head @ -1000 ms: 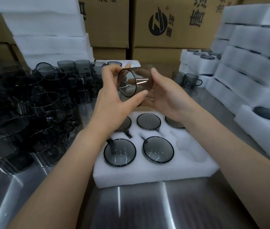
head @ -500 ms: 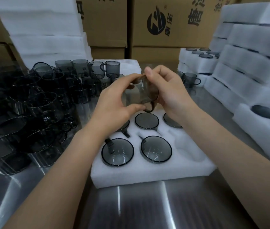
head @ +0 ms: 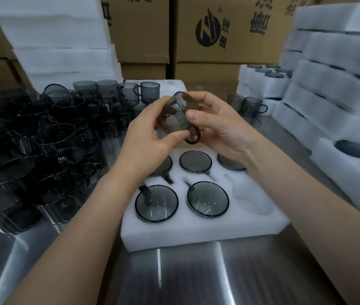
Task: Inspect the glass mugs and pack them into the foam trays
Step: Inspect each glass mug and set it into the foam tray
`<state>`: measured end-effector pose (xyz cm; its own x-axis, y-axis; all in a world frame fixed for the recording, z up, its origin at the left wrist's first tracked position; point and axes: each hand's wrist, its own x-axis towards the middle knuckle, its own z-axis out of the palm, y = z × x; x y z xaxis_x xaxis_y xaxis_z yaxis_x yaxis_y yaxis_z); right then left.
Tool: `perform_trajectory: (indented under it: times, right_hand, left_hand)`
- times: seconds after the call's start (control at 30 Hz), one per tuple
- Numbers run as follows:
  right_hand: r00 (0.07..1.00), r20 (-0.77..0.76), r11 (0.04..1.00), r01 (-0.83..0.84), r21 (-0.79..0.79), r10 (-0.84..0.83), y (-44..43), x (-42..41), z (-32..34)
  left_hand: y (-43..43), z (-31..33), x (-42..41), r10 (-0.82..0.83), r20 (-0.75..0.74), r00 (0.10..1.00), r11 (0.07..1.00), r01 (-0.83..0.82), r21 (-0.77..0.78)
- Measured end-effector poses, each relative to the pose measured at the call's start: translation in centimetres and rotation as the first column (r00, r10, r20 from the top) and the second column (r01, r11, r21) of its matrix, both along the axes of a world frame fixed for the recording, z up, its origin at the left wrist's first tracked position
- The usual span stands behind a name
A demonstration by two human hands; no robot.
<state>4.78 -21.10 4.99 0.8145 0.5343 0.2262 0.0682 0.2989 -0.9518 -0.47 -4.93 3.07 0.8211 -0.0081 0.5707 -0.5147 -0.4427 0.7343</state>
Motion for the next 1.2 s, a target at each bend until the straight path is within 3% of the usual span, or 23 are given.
perform_trajectory:
  times: [0.2, 0.3, 0.37, 0.47, 0.53, 0.63, 0.73, 1.03, 1.2]
  right_hand:
    - [0.930, 0.248, 0.955, 0.293, -0.055, -0.271, 0.3, -0.2, -0.5]
    - [0.906, 0.242, 0.928, 0.369, -0.045, -0.348, 0.3, 0.1, -0.7]
    - [0.931, 0.155, 0.941, 0.336, -0.022, -0.329, 0.3, 0.3, -0.7]
    - [0.970, 0.030, 0.970, 0.238, 0.057, -0.240, 0.3, 0.2, -0.5]
    - [0.970, 0.061, 0.971, 0.237, -0.005, -0.237, 0.4, 0.2, -0.5]
    - [0.948, 0.209, 0.932, 0.285, -0.224, -0.240, 0.7, 0.0, -0.8]
    - [0.952, 0.219, 0.930, 0.267, -0.251, -0.214, 0.8, -0.5, -0.7]
    - [0.996, -0.028, 0.996, 0.080, -0.044, -0.081, 0.4, -0.2, -0.4]
    - [0.998, -0.008, 0.994, -0.056, 0.089, 0.056, 0.3, 0.0, -0.5]
  left_hand:
    - [0.0, 0.0, 0.0, -0.007, 0.016, 1.000, 0.992, 0.005, 0.125]
    - [-0.2, 0.0, 0.0, 0.020, 0.009, 1.000, 0.986, -0.021, 0.165]
    - [-0.3, 0.0, 0.0, 0.063, 0.019, 0.998, 0.988, -0.065, 0.140]
    - [-0.2, -0.1, 0.2, 0.175, 0.027, 0.984, 0.984, -0.175, -0.018]
    - [0.0, -0.1, 0.3, 0.220, 0.016, 0.975, 0.970, -0.217, -0.105]
    - [0.1, -0.3, 0.4, 0.230, 0.013, 0.973, 0.964, -0.226, -0.136]
    - [0.3, -0.4, 0.4, 0.194, 0.015, 0.981, 0.972, -0.191, -0.134]
    - [0.2, -0.5, 0.9, 0.187, -0.053, 0.981, 0.980, -0.190, -0.058]
    - [0.3, -0.5, 0.9, 0.232, -0.073, 0.970, 0.969, -0.237, -0.071]
